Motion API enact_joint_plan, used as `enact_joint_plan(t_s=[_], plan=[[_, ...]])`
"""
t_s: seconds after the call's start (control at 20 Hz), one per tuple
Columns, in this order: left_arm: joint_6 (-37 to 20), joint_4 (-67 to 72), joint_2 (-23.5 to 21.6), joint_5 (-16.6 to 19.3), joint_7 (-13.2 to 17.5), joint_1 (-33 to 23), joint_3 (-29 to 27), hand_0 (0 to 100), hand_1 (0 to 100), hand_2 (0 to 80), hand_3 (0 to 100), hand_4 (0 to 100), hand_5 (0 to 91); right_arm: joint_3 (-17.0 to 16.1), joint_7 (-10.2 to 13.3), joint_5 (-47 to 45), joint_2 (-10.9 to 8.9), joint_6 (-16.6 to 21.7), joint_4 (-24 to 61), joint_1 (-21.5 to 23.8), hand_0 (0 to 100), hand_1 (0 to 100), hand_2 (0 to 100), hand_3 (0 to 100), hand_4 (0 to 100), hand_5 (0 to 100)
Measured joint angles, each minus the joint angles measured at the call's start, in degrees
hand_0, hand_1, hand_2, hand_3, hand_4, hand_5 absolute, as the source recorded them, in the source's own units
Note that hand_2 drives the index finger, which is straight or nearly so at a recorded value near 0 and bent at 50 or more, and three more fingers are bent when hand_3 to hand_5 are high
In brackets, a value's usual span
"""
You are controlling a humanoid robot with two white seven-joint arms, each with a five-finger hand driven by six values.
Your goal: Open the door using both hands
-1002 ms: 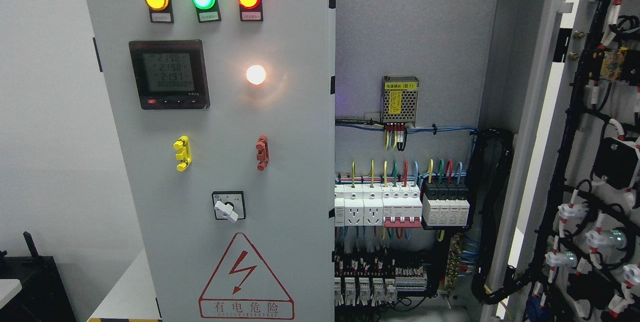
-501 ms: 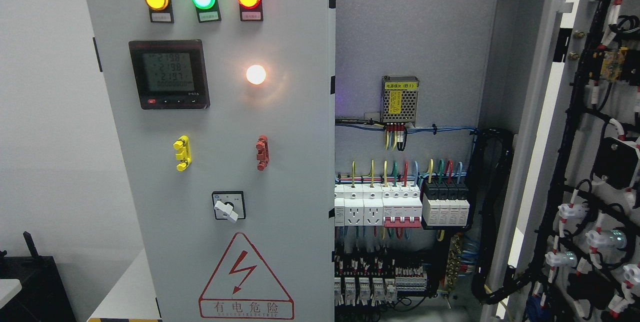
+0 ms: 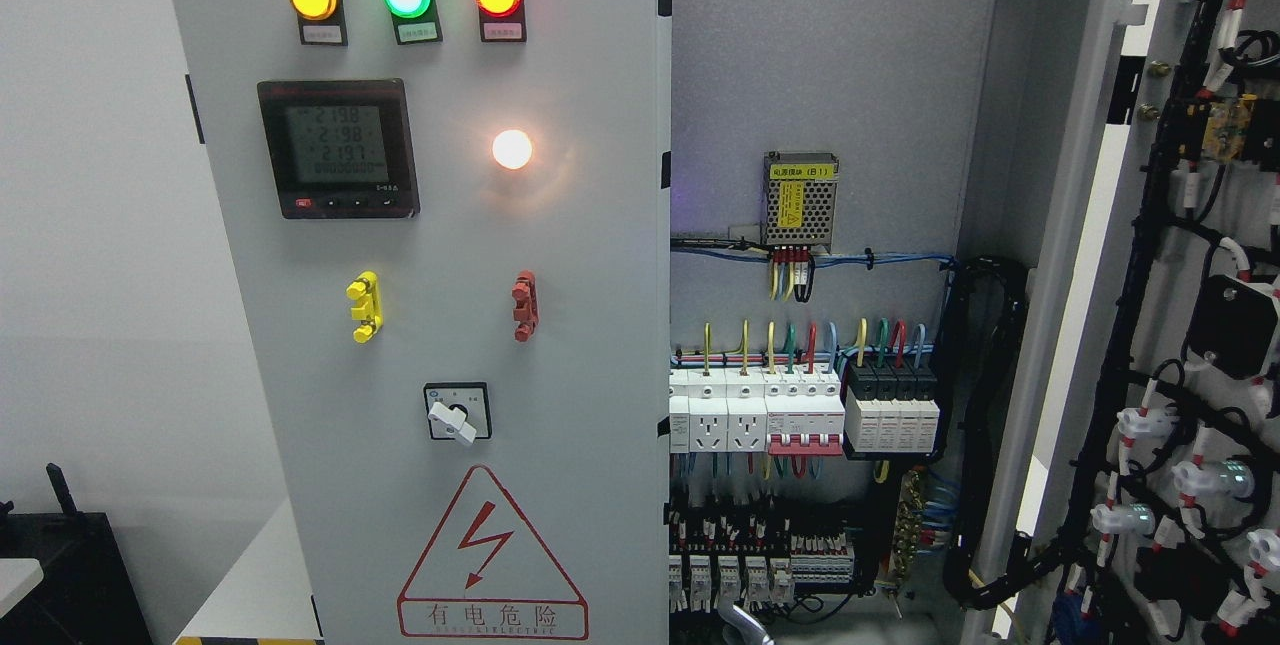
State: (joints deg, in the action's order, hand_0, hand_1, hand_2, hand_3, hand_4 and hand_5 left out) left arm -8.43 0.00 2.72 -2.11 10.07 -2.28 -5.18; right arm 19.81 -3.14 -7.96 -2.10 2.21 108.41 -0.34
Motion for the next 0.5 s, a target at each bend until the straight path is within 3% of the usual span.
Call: enact_joint_plan(t_s=[0.5], plan=[[0.00, 0.00, 0.00, -0.01, -0.24, 0.00, 0.00, 0, 0, 0.0, 0, 3, 0.0, -0.22, 0.11, -2.98, 1.25, -2.06, -5.59, -8.35, 0, 0, 0, 0, 0, 0]])
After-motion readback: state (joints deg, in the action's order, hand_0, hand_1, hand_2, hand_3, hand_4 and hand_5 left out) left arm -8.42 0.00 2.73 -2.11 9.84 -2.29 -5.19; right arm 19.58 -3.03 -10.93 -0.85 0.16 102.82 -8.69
